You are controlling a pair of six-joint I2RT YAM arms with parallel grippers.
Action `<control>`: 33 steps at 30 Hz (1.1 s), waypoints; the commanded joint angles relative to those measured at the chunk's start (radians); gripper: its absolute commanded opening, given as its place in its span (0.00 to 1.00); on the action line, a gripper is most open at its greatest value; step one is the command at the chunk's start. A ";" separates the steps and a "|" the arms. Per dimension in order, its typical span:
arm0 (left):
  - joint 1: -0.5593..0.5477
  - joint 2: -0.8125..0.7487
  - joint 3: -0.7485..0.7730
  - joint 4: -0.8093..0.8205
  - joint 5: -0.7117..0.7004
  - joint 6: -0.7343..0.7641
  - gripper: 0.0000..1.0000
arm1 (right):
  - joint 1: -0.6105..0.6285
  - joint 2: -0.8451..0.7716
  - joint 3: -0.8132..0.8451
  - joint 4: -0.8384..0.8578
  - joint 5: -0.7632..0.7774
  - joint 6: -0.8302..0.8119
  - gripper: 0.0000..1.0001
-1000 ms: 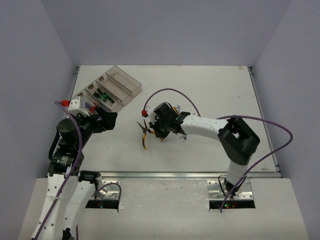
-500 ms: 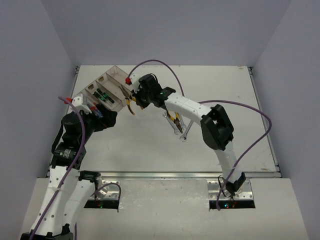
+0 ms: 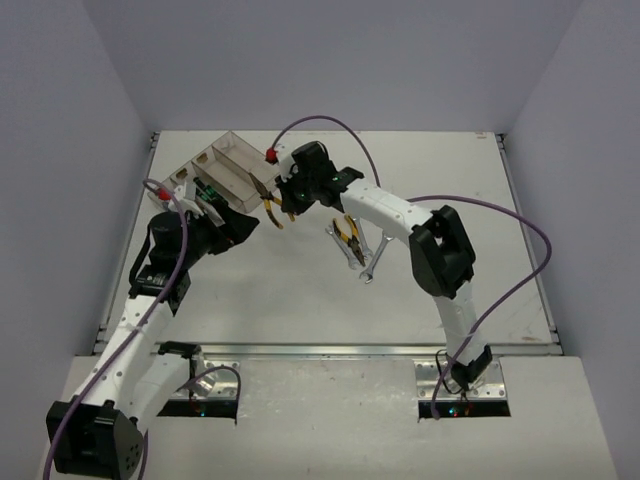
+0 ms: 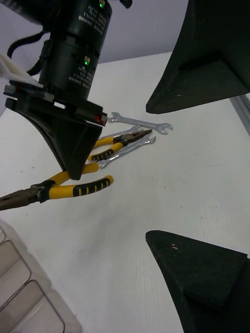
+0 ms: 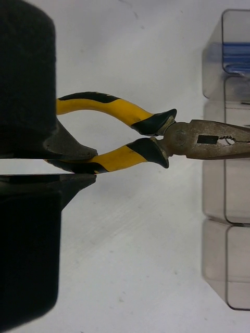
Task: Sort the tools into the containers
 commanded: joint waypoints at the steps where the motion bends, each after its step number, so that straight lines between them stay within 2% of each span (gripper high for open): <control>1: -0.009 0.079 -0.056 0.456 0.248 -0.102 0.82 | 0.000 -0.229 -0.085 0.010 -0.124 0.112 0.00; 7: -0.041 0.170 -0.092 0.636 0.318 -0.135 0.62 | 0.006 -0.369 -0.206 -0.002 -0.190 0.201 0.00; 11: -0.081 0.211 -0.103 0.705 0.304 -0.168 0.54 | 0.024 -0.438 -0.282 0.015 -0.206 0.215 0.00; 16: -0.109 0.235 -0.103 0.750 0.280 -0.204 0.39 | 0.049 -0.505 -0.343 0.047 -0.211 0.237 0.00; 19: -0.114 0.247 -0.097 0.747 0.268 -0.208 0.37 | 0.058 -0.523 -0.361 0.050 -0.203 0.241 0.00; 23: -0.126 0.284 -0.084 0.735 0.269 -0.214 0.19 | 0.070 -0.529 -0.364 0.043 -0.174 0.242 0.00; 25: -0.134 0.299 -0.066 0.715 0.265 -0.207 0.05 | 0.072 -0.534 -0.367 0.047 -0.161 0.247 0.00; 28: -0.145 0.317 -0.054 0.694 0.262 -0.198 0.00 | 0.074 -0.542 -0.370 0.052 -0.141 0.250 0.00; 31: -0.147 0.311 -0.049 0.670 0.240 -0.185 0.00 | 0.074 -0.549 -0.381 0.058 -0.133 0.251 0.00; 33: -0.147 0.296 -0.047 0.657 0.220 -0.182 0.00 | 0.074 -0.557 -0.398 0.073 -0.131 0.255 0.05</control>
